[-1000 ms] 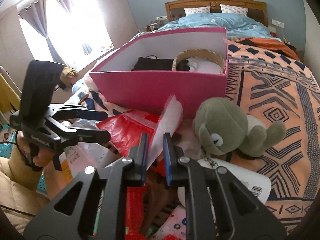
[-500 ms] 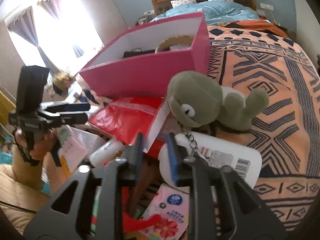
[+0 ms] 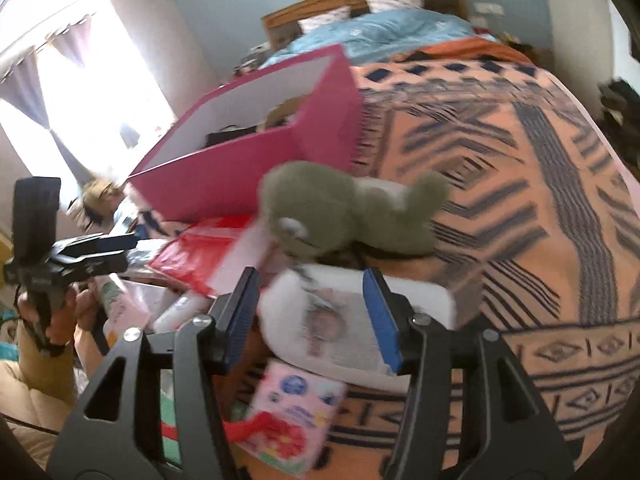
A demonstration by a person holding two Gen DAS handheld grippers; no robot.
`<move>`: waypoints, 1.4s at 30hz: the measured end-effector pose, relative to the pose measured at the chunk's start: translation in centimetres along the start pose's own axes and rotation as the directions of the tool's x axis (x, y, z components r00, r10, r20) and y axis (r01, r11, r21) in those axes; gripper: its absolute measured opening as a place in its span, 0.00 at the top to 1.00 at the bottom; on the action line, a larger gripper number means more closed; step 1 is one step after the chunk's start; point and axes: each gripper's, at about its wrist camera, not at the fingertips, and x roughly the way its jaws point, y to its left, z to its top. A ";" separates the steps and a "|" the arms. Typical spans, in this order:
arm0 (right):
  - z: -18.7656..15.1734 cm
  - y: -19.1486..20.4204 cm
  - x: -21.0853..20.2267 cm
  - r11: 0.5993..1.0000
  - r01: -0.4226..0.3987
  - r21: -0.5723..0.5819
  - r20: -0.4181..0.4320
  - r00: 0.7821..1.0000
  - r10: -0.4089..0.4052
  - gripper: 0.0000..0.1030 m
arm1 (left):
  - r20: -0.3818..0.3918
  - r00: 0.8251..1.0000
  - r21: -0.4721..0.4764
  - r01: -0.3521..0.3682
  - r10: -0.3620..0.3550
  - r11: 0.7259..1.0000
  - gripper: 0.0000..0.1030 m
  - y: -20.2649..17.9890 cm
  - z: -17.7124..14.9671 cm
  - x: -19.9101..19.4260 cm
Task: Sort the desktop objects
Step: 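Grasp the white lotion bottle with the right gripper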
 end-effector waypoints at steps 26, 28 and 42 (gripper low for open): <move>-3.1 -6.0 -0.6 0.986 -0.058 0.157 -0.012 0.998 0.060 0.46 | -0.227 0.963 0.137 0.182 -0.148 0.974 0.20 -10.8 1.4 8.0; -3.2 -6.4 -0.2 0.983 -0.074 0.167 -0.017 0.997 0.078 0.46 | -0.223 0.965 0.135 0.168 -0.135 0.976 0.20 -10.9 1.7 8.3; -3.3 -6.5 -0.2 0.983 -0.103 0.152 -0.007 0.994 0.105 0.45 | -0.220 0.971 0.124 0.126 -0.096 0.984 0.21 -11.6 1.9 9.0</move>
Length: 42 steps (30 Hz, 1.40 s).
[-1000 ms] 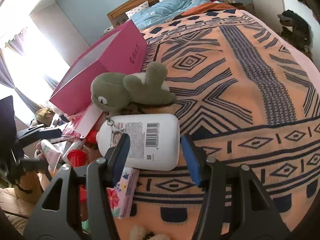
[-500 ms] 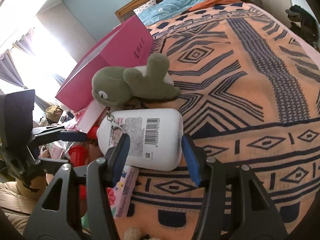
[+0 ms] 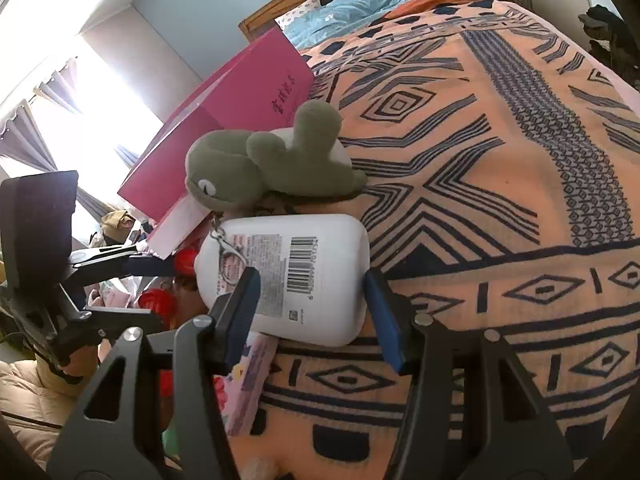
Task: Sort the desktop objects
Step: 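Grasp the white lotion bottle with the right gripper, then lift the white lotion bottle with the right gripper over the box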
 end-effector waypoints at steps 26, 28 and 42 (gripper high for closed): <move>0.0 4.2 -4.0 0.989 0.087 -0.123 0.092 0.993 -0.076 0.45 | 0.080 0.996 -0.012 -0.050 0.051 0.999 0.36 -0.7 -0.8 -3.0; 0.3 4.7 -4.4 0.986 0.091 -0.138 0.104 0.992 -0.077 0.45 | 0.090 0.995 -0.013 -0.045 0.046 0.999 0.36 -0.7 -0.8 -3.6; 1.9 8.0 -6.6 0.965 0.107 -0.240 0.163 0.984 -0.068 0.45 | 0.190 0.981 -0.023 -0.030 0.034 0.999 0.36 -1.3 -0.7 -7.7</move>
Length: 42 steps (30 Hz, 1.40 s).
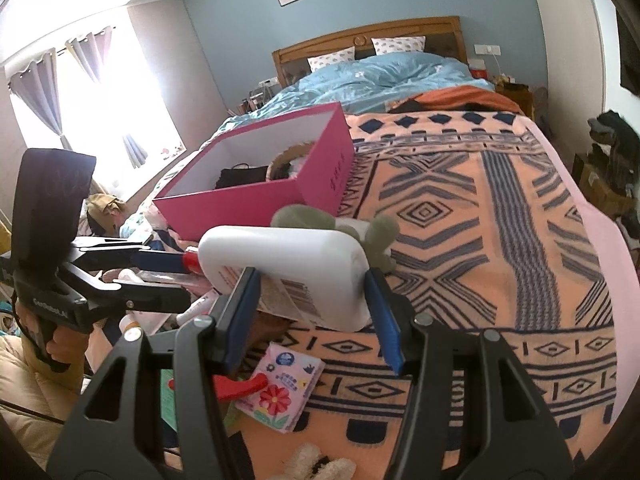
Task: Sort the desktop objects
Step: 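Lift the white lotion bottle with the right gripper over the box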
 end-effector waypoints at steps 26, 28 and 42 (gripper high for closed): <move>5.9 4.7 4.6 0.984 -0.121 -0.132 -0.009 0.993 0.121 0.45 | 0.113 0.981 -0.106 -0.144 0.156 0.984 0.36 5.8 2.7 -4.2; 6.3 5.0 5.0 0.982 -0.122 -0.144 -0.012 0.993 0.121 0.45 | 0.114 0.980 -0.113 -0.149 0.162 0.982 0.36 6.3 2.9 -4.3; 8.6 6.0 7.0 0.974 -0.148 -0.170 -0.032 0.989 0.144 0.45 | 0.121 0.973 -0.143 -0.180 0.198 0.973 0.36 8.6 4.5 -4.8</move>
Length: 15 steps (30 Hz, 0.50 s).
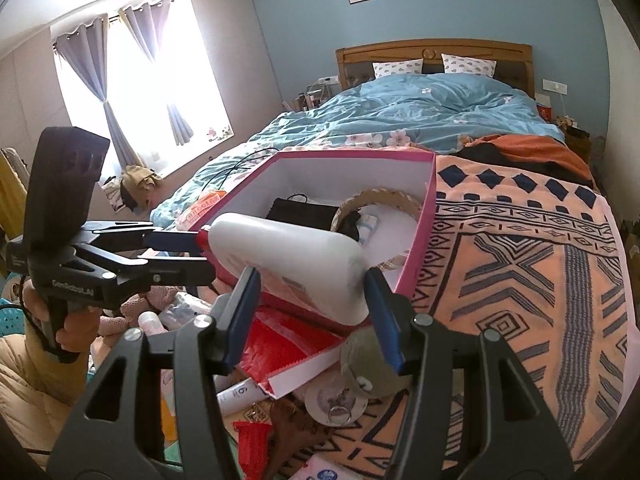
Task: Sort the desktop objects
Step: 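Lift the white lotion bottle with the right gripper over the box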
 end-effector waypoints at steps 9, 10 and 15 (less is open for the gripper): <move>0.9 -0.2 1.3 1.000 -0.004 -0.005 -0.024 1.000 0.004 0.45 | -0.010 1.000 -0.016 -0.012 0.012 1.000 0.36 1.0 1.0 0.8; 1.0 -0.3 1.4 1.000 -0.004 -0.005 -0.025 1.000 0.004 0.45 | -0.009 1.000 -0.016 -0.015 0.015 1.000 0.36 1.1 1.1 0.8; 1.5 -0.5 2.1 1.000 -0.011 -0.002 -0.038 0.999 0.011 0.45 | -0.018 1.000 -0.025 -0.021 0.020 0.999 0.36 1.5 1.5 1.3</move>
